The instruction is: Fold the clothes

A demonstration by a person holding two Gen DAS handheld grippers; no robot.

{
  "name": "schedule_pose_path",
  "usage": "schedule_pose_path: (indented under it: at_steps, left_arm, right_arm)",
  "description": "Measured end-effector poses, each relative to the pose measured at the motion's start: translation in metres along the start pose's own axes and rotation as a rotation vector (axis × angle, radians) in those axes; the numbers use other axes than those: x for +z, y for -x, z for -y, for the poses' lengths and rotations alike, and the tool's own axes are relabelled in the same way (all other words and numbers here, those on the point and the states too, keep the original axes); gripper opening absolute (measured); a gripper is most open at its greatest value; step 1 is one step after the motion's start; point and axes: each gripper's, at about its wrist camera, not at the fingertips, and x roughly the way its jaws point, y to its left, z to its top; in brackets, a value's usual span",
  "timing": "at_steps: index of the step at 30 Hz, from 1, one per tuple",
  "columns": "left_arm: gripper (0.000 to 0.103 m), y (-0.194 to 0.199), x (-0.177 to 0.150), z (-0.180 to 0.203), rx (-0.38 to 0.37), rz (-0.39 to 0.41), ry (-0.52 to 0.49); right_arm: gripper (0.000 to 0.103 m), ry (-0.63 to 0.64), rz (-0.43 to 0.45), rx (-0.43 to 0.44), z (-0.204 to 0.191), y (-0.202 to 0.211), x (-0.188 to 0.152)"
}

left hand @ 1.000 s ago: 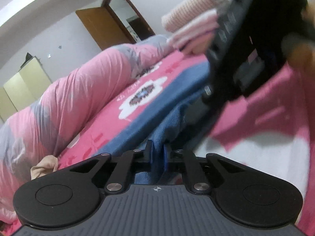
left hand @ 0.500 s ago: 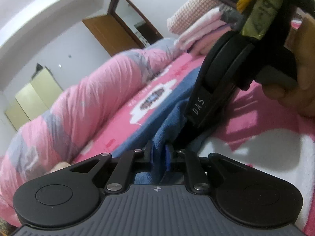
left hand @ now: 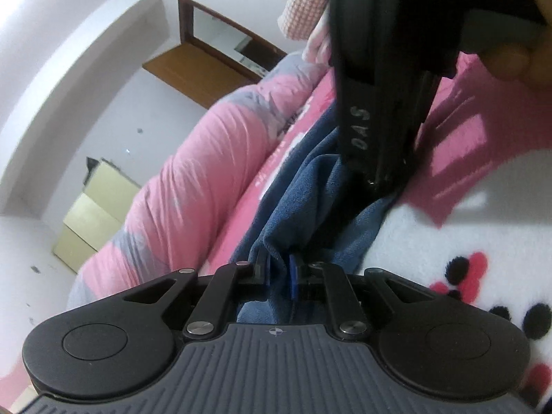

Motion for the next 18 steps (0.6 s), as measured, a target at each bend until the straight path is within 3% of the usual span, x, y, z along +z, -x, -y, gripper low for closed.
schedule_pose_path:
  at_steps: [2,8,14,18]
  left_arm:
    - [0.014,0.001,0.001,-0.005,-0.019,-0.007,0.019]
    - [0.015,0.008,0.001,-0.008,-0.004,0.016,0.031]
    - [0.015,0.012,-0.002,-0.012,-0.033,0.039,0.039]
    - [0.018,0.011,-0.005,-0.016,-0.046,0.034,0.046]
  right_arm:
    - [0.000,0.000,0.013,0.015,-0.002,0.006,0.001]
    - [0.000,0.114,0.009,0.185,-0.018,0.013,0.004]
    - [0.000,0.143,-0.048,0.164,-0.023,-0.023,0.009]
    - [0.000,0.114,-0.031,0.166,-0.022,-0.029,0.012]
